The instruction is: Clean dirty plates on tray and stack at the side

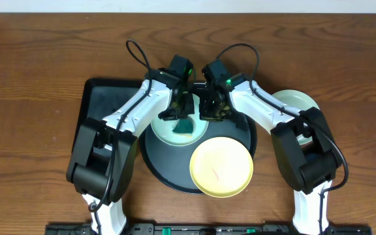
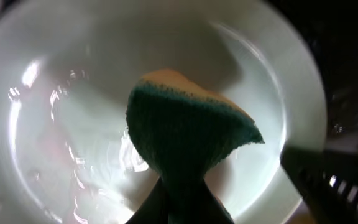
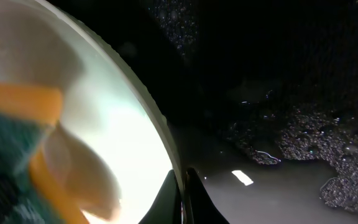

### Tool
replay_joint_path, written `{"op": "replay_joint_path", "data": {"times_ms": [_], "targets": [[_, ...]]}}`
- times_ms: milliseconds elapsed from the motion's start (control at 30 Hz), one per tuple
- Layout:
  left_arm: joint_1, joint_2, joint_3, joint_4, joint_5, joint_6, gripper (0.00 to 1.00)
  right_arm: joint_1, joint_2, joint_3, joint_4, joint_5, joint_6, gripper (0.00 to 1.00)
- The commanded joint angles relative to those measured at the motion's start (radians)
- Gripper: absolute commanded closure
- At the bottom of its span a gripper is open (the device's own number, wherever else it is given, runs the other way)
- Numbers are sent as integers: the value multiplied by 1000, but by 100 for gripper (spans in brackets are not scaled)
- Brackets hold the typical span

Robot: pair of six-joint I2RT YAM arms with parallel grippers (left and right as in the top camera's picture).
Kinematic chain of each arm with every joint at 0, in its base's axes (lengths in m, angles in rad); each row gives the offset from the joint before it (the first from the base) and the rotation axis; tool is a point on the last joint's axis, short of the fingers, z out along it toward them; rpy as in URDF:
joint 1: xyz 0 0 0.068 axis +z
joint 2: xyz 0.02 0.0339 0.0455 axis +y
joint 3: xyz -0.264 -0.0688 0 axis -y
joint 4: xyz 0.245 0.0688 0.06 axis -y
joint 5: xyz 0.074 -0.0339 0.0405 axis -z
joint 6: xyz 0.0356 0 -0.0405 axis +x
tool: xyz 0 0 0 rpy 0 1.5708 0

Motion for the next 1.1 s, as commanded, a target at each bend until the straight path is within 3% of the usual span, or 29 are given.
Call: {"op": "replay_joint_path", "data": {"times_ms": [0, 200, 400, 500, 600, 867, 1067], "targets": [[0, 2, -27, 5, -87, 16, 93, 7, 26, 3, -4, 21, 4, 99], [0, 38, -34, -9, -106, -44, 93, 7, 26, 3, -3, 21, 4, 99], [2, 39, -34, -65, -420, -140, 93, 7, 26, 3, -4, 21, 1, 99], [2, 39, -34, -87, -490, -175, 93, 7, 26, 3, -3, 21, 1, 99], [0, 39, -34, -86, -422, -172, 92, 7, 26, 3, -3, 21, 1, 99], [-6, 39, -34, 18, 148, 92, 93, 7, 26, 3, -3, 21, 1, 99], [-15, 39, -34, 96, 143, 103, 93, 7, 26, 3, -4, 21, 1, 99]]}}
